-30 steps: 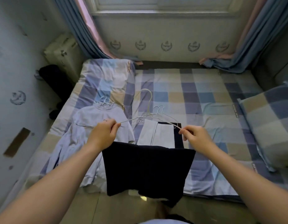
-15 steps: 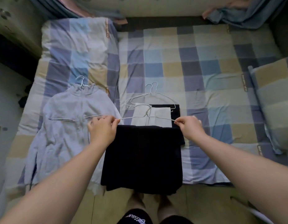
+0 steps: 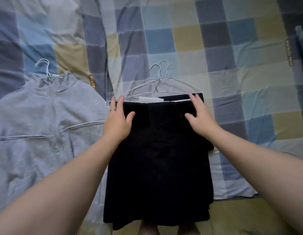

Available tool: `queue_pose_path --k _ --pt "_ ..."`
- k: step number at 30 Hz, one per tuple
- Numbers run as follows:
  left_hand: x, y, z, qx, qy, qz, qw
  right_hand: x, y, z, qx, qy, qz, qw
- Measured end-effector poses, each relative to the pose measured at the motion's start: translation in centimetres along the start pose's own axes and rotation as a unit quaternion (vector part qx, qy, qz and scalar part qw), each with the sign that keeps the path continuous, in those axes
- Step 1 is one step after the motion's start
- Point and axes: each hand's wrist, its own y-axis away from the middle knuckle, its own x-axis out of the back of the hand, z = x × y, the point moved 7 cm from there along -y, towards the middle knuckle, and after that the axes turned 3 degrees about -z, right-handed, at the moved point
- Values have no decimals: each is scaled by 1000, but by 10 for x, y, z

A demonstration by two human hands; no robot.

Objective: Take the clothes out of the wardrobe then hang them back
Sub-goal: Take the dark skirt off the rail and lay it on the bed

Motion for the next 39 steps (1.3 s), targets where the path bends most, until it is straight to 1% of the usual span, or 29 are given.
queue_pose_path --k 3,6,10,14,19,25,31,34,39 --pt "-12 1 -5 11 -51 -32 998 -23 20 -5 -4 -24 -36 999" --pt "-15 26 -2 17 -66 -75 995 -45 57 -10 -10 -32 -60 998" --pt "-5 67 6 3 -82 -92 992 -63 108 -25 -29 -16 -88 996" --pt "20 111 17 -7 -84 -95 992 -53 147 -58 -36 -8 -64 997" --pt "62 164 32 12 -68 -90 994 -19 182 -112 -1 28 -33 999" --pt "105 222 54 33 -40 -41 998 19 222 -154 61 94 -45 993" --pt "119 286 74 69 -16 42 997 47 258 -168 127 145 -68 979" --pt "116 321 85 98 -7 83 992 53 276 -170 179 182 -88 963" --pt "99 383 90 173 7 154 973 41 310 -174 267 235 -149 923"
